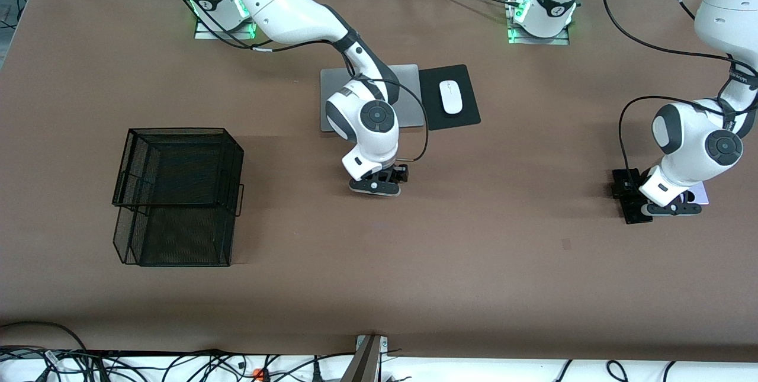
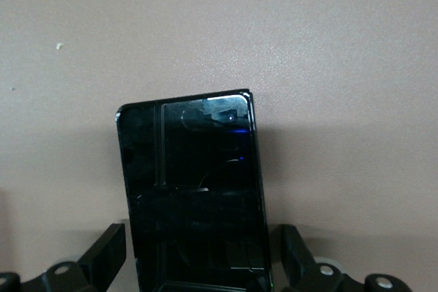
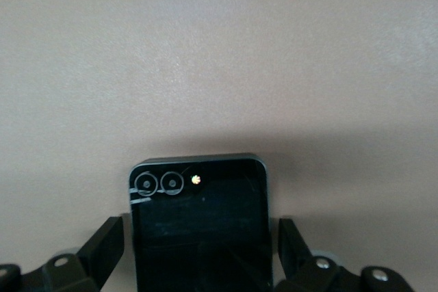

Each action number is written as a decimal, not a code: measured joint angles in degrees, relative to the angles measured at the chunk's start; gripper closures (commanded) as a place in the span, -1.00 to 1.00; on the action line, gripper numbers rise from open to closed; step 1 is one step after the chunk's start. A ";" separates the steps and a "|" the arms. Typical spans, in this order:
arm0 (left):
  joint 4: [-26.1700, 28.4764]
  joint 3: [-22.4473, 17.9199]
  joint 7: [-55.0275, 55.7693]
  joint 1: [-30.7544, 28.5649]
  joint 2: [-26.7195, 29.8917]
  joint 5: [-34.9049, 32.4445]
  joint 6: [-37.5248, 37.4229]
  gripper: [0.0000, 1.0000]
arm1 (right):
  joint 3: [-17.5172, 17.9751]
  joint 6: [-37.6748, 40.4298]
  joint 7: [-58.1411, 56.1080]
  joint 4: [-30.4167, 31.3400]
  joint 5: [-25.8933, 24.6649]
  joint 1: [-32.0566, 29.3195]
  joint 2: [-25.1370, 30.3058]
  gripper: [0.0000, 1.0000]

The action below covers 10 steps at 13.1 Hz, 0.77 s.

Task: Place phones with both arms
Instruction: 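Carry the flip phone with the right gripper while the left gripper lifts the tall phone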

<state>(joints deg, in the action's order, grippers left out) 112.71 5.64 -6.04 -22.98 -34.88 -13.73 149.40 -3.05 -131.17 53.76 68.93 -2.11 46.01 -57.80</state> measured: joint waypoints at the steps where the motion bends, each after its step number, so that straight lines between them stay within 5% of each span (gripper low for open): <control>1: -0.03 0.06 0.00 0.00 0.00 0.00 0.00 -1.00 | 0.00 -0.14 0.00 0.00 0.00 0.00 -0.16 0.10; 2: -0.06 0.08 0.00 0.00 -0.01 0.00 0.00 -1.00 | -0.01 -0.17 0.00 -0.01 -0.11 0.00 -0.14 0.55; 4: -0.11 0.10 0.00 0.00 -0.02 0.00 0.00 -1.00 | -0.02 -0.17 0.00 -0.09 -0.20 0.01 0.27 1.00; 6: -0.14 0.12 0.00 0.00 -0.02 0.00 0.00 -1.00 | -0.02 -0.21 0.00 -0.07 -0.20 0.01 0.17 1.00; 7: -0.15 0.13 0.00 0.00 -0.02 0.00 0.00 -0.71 | -0.02 -0.22 0.00 -0.07 -0.20 0.01 0.19 1.00; 8: -0.15 0.13 0.00 0.00 -0.03 0.00 0.00 -0.13 | -0.02 -0.24 0.00 -0.10 -0.20 0.00 0.23 1.00; 9: -0.20 0.15 -0.04 -0.01 -0.01 0.00 0.01 0.22 | -0.02 -0.19 0.00 -0.20 -0.20 0.00 0.38 1.00; 10: -0.28 0.29 -0.15 -0.02 0.10 0.00 -0.06 0.38 | -0.05 0.30 0.00 -0.57 -0.20 -0.01 0.66 1.00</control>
<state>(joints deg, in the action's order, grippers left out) 112.43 5.93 -6.19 -23.00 -34.79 -13.73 149.34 -3.11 -130.87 53.76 68.36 -2.31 46.00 -57.14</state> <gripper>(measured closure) 0.207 0.198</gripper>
